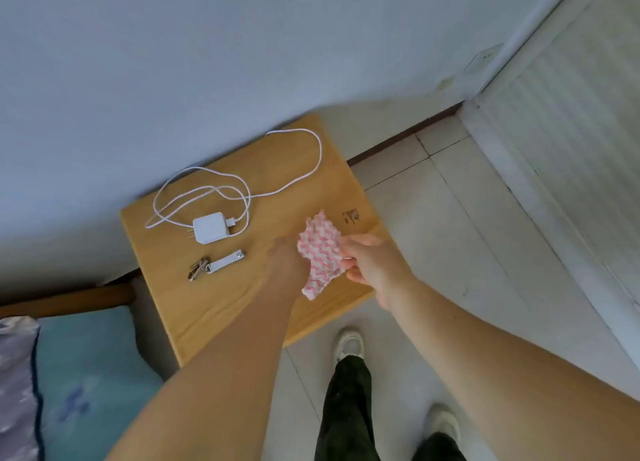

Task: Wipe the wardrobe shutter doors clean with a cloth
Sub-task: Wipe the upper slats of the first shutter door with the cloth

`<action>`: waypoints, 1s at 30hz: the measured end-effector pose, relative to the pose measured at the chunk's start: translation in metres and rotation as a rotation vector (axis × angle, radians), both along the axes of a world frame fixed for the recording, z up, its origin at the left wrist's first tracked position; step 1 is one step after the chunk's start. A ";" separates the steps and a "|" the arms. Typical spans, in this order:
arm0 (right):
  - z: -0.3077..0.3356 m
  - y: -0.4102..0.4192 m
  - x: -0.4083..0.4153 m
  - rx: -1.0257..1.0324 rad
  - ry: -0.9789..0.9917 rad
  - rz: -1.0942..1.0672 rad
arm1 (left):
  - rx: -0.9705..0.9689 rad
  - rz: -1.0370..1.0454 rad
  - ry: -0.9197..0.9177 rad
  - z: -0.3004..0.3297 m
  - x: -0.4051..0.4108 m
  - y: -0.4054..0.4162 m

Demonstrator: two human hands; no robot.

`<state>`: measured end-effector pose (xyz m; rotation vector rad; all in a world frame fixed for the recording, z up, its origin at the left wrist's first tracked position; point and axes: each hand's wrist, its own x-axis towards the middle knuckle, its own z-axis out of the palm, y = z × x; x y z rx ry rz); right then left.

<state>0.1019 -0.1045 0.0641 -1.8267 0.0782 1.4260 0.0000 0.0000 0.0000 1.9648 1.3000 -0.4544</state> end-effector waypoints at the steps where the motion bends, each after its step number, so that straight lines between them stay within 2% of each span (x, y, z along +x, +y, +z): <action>1: -0.002 0.003 0.001 -0.007 0.000 -0.003 | 0.027 -0.012 0.042 -0.005 0.002 0.002; 5: -0.015 0.009 0.008 -0.048 -0.009 -0.005 | 0.185 -0.118 0.230 -0.016 0.010 0.006; 8: -0.015 0.012 0.014 -0.072 -0.014 -0.023 | 0.218 -0.085 0.267 -0.019 0.016 0.012; 13: -0.001 0.017 0.027 -0.079 -0.024 -0.042 | 0.068 -0.015 0.235 -0.004 0.019 0.020; 15: 0.005 0.019 0.031 -0.086 -0.031 -0.043 | -0.024 0.055 0.086 0.012 0.024 0.023; 18: 0.019 0.020 0.039 -0.080 -0.078 -0.059 | -0.232 0.248 -0.234 0.051 0.039 0.023; 20: 0.029 0.020 0.045 -0.073 -0.119 -0.096 | -0.354 0.402 -0.403 0.076 0.051 0.024; 23: 0.061 0.019 0.068 -0.066 -0.129 -0.197 | -0.553 0.502 -0.611 0.122 0.081 0.023; 27: 0.126 0.007 0.115 0.064 -0.023 -0.399 | -0.771 0.446 -0.820 0.186 0.133 0.017; 30: 0.179 -0.007 0.156 0.292 -0.003 -0.533 | -0.766 0.333 -0.889 0.238 0.171 0.011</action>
